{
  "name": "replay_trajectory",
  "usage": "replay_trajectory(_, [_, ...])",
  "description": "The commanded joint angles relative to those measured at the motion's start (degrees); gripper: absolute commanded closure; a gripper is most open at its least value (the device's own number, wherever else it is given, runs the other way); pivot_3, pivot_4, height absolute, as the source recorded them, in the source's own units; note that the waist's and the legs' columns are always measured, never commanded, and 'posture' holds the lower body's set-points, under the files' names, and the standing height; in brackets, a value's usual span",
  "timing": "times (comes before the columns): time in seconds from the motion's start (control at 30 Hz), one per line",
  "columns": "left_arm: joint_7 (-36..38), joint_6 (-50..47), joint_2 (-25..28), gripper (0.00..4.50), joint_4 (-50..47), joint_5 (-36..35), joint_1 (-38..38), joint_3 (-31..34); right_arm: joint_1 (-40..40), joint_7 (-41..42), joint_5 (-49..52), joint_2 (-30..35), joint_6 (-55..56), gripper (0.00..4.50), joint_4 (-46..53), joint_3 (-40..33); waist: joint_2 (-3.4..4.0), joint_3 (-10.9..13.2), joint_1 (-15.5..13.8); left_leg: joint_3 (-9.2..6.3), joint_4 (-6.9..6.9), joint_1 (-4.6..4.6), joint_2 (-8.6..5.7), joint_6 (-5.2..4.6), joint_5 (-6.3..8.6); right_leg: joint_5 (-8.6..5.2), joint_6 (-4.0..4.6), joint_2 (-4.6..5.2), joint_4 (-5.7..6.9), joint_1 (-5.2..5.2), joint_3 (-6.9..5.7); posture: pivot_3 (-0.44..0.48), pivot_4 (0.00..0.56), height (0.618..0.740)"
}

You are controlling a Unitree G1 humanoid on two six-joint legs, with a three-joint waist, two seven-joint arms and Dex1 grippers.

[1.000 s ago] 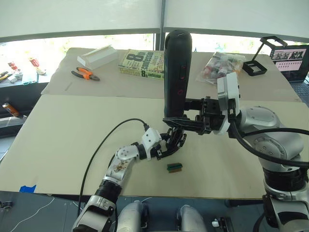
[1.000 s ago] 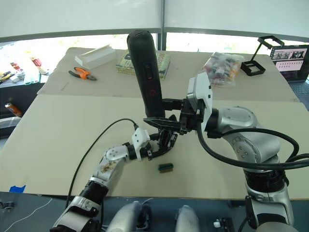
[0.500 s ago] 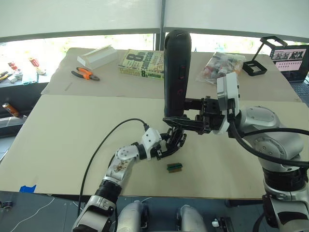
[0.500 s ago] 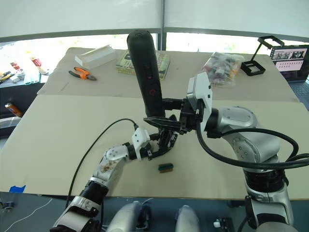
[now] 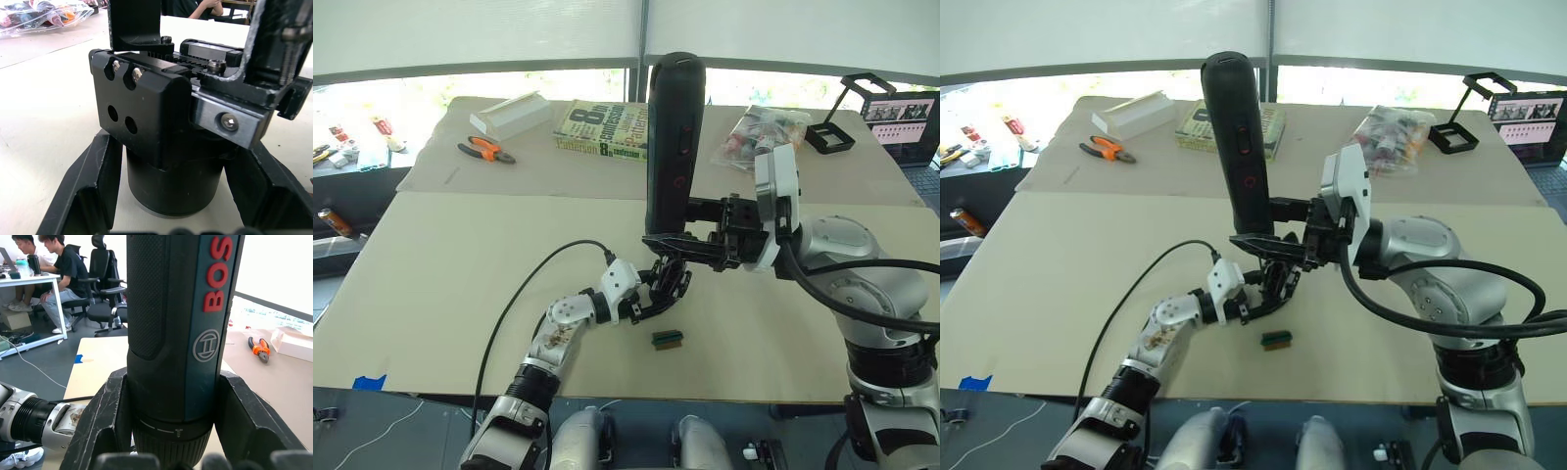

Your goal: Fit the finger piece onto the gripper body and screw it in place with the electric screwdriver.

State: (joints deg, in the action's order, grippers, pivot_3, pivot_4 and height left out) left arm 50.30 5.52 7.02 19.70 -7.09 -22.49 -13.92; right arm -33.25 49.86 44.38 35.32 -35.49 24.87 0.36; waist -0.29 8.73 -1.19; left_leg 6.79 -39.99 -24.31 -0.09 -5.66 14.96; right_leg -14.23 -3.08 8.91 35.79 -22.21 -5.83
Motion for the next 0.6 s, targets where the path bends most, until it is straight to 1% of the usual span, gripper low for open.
replay_trajectory(0.03, [0.9, -1.3, 0.0, 1.99, 0.5, 0.5, 1.5, -2.1, -2.1, -0.2, 1.9, 0.7, 0.0, 2.58, 2.2, -3.0, 0.0, 0.0, 0.0, 0.0, 0.0, 0.0, 0.0, 0.0, 0.0, 0.0, 0.0, 0.0, 0.0, 0.0, 0.0, 0.0, 0.15, 0.74])
replay_trajectory(0.6, [1.0, -1.2, 0.0, 1.99, 0.5, 0.6, 1.5, -2.1, -0.7, -0.5, 0.0, -0.2, 1.4, 2.58, 1.8, -2.3, 0.0, 0.0, 0.0, 0.0, 0.0, 0.0, 0.0, 0.0, 0.0, 0.0, 0.0, 0.0, 0.0, 0.0, 0.0, 0.0, 0.15, 0.74])
